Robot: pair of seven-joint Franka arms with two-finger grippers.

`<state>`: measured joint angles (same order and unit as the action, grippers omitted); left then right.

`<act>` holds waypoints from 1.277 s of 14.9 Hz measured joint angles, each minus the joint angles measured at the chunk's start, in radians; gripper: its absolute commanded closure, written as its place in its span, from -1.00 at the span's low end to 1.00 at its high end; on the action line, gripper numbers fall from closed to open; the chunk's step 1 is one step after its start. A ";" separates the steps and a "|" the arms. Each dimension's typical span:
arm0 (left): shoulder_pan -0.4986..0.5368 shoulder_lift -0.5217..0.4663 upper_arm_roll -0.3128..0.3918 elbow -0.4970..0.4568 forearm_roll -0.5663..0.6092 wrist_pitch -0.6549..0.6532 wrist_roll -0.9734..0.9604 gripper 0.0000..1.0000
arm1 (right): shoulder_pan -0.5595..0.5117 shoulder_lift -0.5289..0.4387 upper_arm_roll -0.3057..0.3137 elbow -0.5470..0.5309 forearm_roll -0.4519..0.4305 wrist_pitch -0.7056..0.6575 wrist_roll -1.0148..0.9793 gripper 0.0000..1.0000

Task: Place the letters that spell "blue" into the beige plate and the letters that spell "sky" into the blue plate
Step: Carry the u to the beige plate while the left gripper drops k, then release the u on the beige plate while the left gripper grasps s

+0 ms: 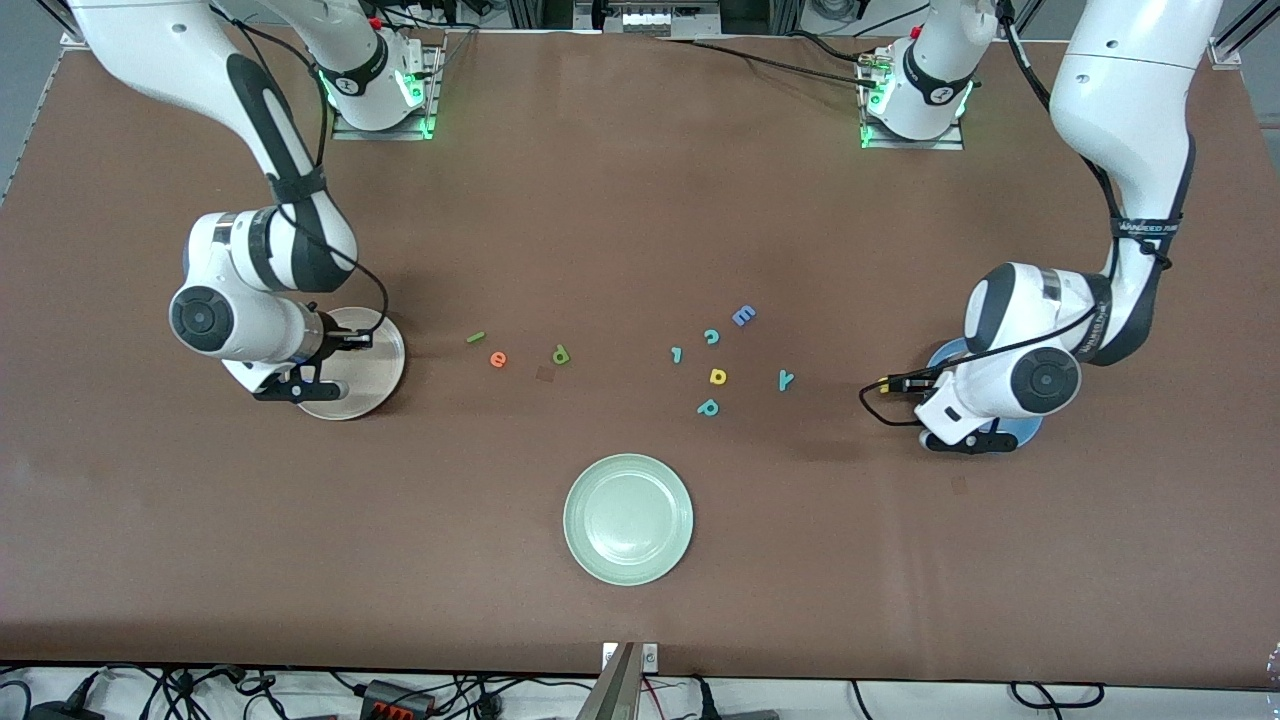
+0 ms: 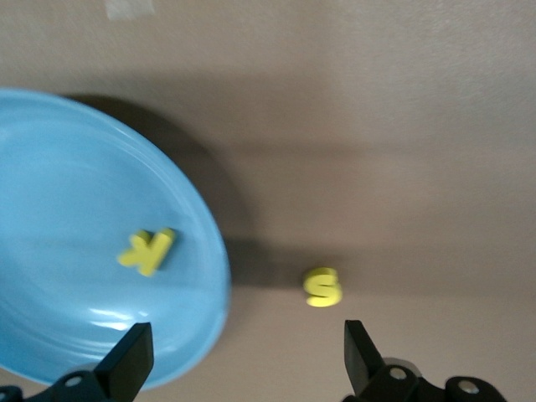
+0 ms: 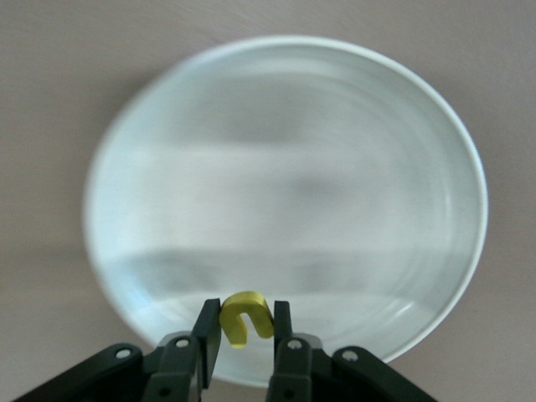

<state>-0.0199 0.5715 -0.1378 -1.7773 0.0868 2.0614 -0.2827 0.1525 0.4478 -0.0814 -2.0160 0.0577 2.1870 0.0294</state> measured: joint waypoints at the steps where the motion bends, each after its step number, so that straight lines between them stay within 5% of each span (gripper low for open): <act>1: 0.000 0.000 -0.012 -0.006 0.000 0.001 -0.050 -1.00 | -0.012 0.016 0.000 0.000 0.000 0.011 -0.002 -1.00; 4: 0.000 0.001 -0.027 -0.053 0.000 0.074 -0.122 -0.94 | -0.015 0.024 0.009 0.009 0.000 0.023 0.014 -1.00; 6: 0.001 0.002 -0.027 -0.101 0.000 0.143 -0.130 -0.50 | 0.000 0.005 0.028 0.017 0.002 0.013 0.093 -1.00; 8: 0.001 0.002 -0.027 -0.122 0.000 0.168 -0.133 -0.29 | 0.041 -0.015 0.042 0.017 0.002 0.004 0.231 -1.00; 16: 0.001 0.004 -0.031 -0.138 0.000 0.222 -0.134 -0.16 | 0.275 0.001 0.053 -0.005 0.048 0.091 0.860 -1.00; 19: 0.001 0.009 -0.031 -0.138 0.000 0.234 -0.134 0.12 | 0.346 0.013 0.053 -0.023 0.049 0.124 1.054 -0.70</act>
<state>-0.0191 0.5805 -0.1686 -1.9157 0.0868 2.2952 -0.4169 0.4980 0.4611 -0.0287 -2.0387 0.1063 2.3107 1.0833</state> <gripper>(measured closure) 0.419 0.022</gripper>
